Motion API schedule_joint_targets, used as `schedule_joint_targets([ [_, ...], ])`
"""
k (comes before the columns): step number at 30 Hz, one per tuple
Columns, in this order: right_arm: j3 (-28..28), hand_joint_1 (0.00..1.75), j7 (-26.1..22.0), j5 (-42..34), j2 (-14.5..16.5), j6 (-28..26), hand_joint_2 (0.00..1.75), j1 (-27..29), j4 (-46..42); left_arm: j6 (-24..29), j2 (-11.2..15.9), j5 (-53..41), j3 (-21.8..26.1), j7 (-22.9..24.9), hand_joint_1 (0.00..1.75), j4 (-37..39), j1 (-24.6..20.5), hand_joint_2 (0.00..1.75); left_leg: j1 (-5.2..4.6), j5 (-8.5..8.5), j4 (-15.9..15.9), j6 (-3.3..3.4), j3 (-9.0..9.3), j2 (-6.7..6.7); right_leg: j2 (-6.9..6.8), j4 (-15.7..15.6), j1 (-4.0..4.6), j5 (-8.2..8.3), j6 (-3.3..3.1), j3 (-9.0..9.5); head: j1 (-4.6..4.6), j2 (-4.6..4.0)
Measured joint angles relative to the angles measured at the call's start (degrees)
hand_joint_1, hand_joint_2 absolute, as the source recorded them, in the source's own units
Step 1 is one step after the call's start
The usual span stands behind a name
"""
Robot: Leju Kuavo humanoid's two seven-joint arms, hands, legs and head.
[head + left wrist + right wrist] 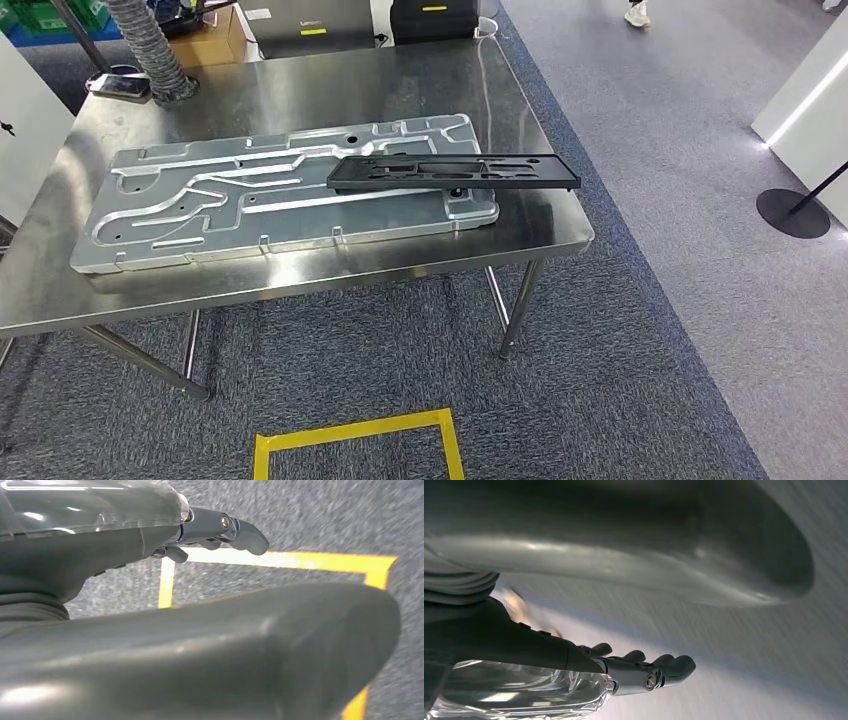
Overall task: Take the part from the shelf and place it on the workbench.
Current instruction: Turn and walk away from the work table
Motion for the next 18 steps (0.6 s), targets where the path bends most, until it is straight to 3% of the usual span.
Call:
schedule_joint_targets([
  [1,-0.4,0.00,2.0,-0.5,0.2,2.8,0.00,-0.1,0.9,-0.1,-0.2,-0.3,-0.4,0.1,0.00,0.0,0.0,0.00,-0.09,1.71,-1.1,0.28,1.86,-0.01,0.00,0.2,0.16,0.59,0.00,-0.95,0.00,0.00],
  [2,-0.9,0.00,3.8,-1.1,0.5,5.4,0.00,-0.3,1.6,-0.3,-0.4,-0.6,-0.8,0.2,0.00,0.0,-0.1,0.00,-0.22,3.28,-4.1,0.73,4.71,-0.02,0.04,0.5,0.29,1.15,0.01,-1.78,0.00,0.00],
  [3,-1.4,0.00,5.2,-1.6,0.9,7.8,0.00,-0.4,2.2,-0.7,-0.5,-0.8,-1.1,0.2,0.00,0.0,-0.2,0.00,-0.44,3.81,-8.6,1.26,8.24,-0.03,0.09,0.7,0.48,1.64,0.11,-2.44,0.00,0.00],
  [5,-2.2,0.00,6.3,-2.1,1.5,11.0,0.00,-0.6,3.1,-1.6,-0.6,-0.8,-1.5,0.3,0.00,0.0,-0.6,0.00,-0.83,2.68,-16.9,2.08,13.87,-0.01,0.12,0.9,0.62,2.60,0.51,-3.03,0.01,-0.01],
  [6,-2.4,0.00,6.3,-1.8,1.7,12.2,0.00,-0.7,3.5,-2.1,-0.6,-0.6,-1.6,0.3,0.00,0.0,-0.7,0.00,-1.01,2.03,-19.0,2.39,15.04,0.02,0.10,0.9,0.56,3.12,0.82,-3.12,0.01,-0.01],
  [8,-2.5,0.00,5.1,-0.8,2.0,13.3,0.00,-0.9,4.0,-2.6,-0.6,0.4,-1.6,0.3,0.00,0.0,-0.6,0.00,-1.05,2.89,-20.0,3.07,14.66,0.21,0.18,0.6,0.32,4.00,1.49,-3.30,0.01,-0.01],
  [9,-2.5,0.00,4.4,-0.1,2.2,13.6,0.00,-1.0,4.2,-2.8,-0.6,0.9,-1.5,0.3,0.00,0.0,-0.6,0.00,-0.93,3.67,-20.2,3.50,14.09,0.36,0.25,1.1,0.25,3.18,1.80,-3.67,0.01,0.00],
  [10,-2.5,0.00,3.7,0.4,2.5,13.8,0.00,-1.1,4.5,-2.9,-0.6,1.4,-1.4,0.4,0.00,0.0,-0.5,0.00,-0.79,4.57,-20.4,3.88,13.34,0.50,0.32,2.4,0.15,1.19,2.10,-4.23,0.02,0.00],
  [11,-2.5,0.00,3.1,0.9,2.6,13.9,0.00,-1.2,4.6,-3.0,-0.6,1.8,-1.3,0.5,0.00,0.0,-0.4,0.00,-0.67,5.39,-20.4,4.13,12.45,0.62,0.36,4.9,-0.07,-1.83,2.38,-4.98,0.02,0.00],
  [13,-2.5,0.00,2.3,1.8,2.8,14.3,0.00,-1.5,4.9,-2.9,-0.5,2.4,-1.0,0.8,0.00,0.0,-0.3,0.00,-0.66,6.87,-20.2,4.25,10.37,0.64,0.33,12.3,-0.50,-7.49,3.05,-6.45,0.02,0.00],
  [14,-2.5,0.00,2.0,2.2,2.8,14.6,0.00,-1.7,5.0,-2.8,-0.5,2.5,-0.9,0.9,0.00,0.0,-0.2,0.00,-0.65,7.56,-19.9,4.15,9.29,0.67,0.33,15.6,-0.70,-8.51,3.37,-6.74,0.02,0.00],
  [15,-2.5,0.00,1.9,2.5,2.8,14.9,0.00,-1.8,5.1,-2.7,-0.5,2.6,-0.7,1.0,0.00,0.0,-0.2,0.00,-0.61,8.20,-19.5,4.01,8.11,0.70,0.32,17.5,-0.89,-8.06,3.65,-6.36,0.02,0.00],
  [16,-2.4,0.00,1.9,2.7,2.8,15.3,0.00,-1.9,5.2,-2.6,-0.5,2.6,-0.6,1.1,0.00,0.0,-0.2,0.00,-0.55,8.75,-19.0,3.82,6.93,0.72,0.31,17.4,-1.07,-6.49,3.85,-5.05,0.02,-0.01],
  [18,-2.3,0.00,2.7,3.1,2.8,16.7,0.00,-2.2,5.3,-2.5,-0.6,2.3,-0.5,1.1,0.00,0.0,-0.2,0.00,-0.40,9.61,-17.7,3.31,4.63,0.72,0.31,11.2,-1.37,-3.88,4.03,0.54,0.01,-0.01],
])
